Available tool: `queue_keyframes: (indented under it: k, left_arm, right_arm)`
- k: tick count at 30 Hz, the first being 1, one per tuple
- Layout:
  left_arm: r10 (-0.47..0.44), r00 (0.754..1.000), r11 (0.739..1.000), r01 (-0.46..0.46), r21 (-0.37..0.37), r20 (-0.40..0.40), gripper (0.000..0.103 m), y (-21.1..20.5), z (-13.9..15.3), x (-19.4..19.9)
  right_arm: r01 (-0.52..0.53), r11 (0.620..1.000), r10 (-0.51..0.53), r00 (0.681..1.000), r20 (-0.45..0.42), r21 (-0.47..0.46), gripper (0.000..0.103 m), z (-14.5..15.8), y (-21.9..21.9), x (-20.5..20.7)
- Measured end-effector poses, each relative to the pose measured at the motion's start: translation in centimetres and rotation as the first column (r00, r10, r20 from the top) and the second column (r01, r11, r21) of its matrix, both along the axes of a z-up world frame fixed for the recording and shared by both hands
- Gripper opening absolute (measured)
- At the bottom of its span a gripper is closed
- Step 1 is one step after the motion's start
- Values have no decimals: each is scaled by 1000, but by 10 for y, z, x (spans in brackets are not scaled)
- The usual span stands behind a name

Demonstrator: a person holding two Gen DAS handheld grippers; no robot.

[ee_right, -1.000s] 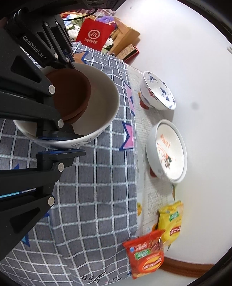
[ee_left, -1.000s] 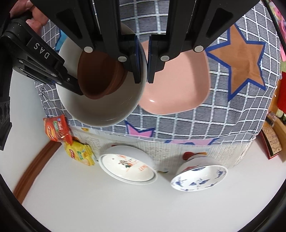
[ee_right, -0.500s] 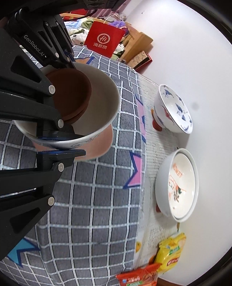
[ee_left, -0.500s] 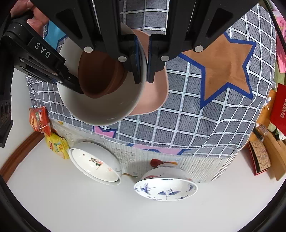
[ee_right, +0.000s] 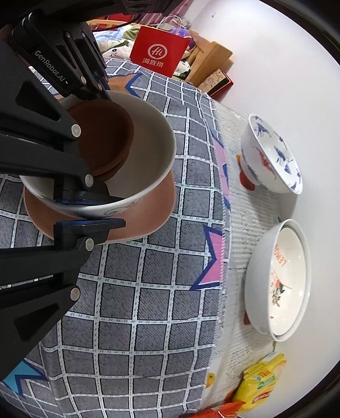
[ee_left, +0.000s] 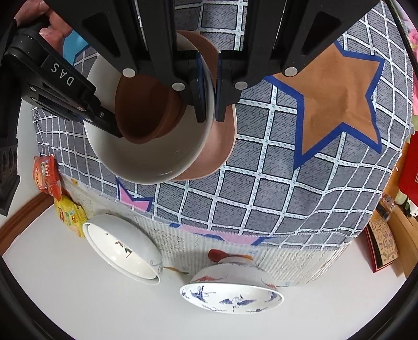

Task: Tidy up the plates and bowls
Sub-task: 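Lower the white bowl with the left gripper onto the pink plate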

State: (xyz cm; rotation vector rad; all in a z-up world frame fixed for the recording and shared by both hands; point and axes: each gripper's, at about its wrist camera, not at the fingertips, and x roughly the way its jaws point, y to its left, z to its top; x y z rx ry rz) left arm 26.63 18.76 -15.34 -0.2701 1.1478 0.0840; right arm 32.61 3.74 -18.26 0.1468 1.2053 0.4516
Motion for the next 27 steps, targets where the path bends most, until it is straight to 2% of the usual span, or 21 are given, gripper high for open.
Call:
queue_keyframes:
  k: [9, 16, 22, 27]
  left_arm:
    - [-13, 1000, 1000, 12, 20, 18, 9, -2, -2, 2]
    - [-16, 1000, 1000, 16, -16, 17, 10, 2, -3, 2]
    - [-22, 1000, 999, 23, -34, 21, 11, 5, -4, 2]
    - [-27, 999, 999, 28, -18, 19, 16, 4, -3, 0]
  right_arm:
    - [-28, 999, 28, 1000, 10, -26, 9, -7, 4, 2]
    - [-24, 1000, 24, 1000, -12, 3, 9, -9, 0, 4]
    - [-46, 998, 47, 999, 24, -49, 12, -4, 6, 0]
    - [-63, 994, 68, 996, 54, -93, 14, -1, 8, -3]
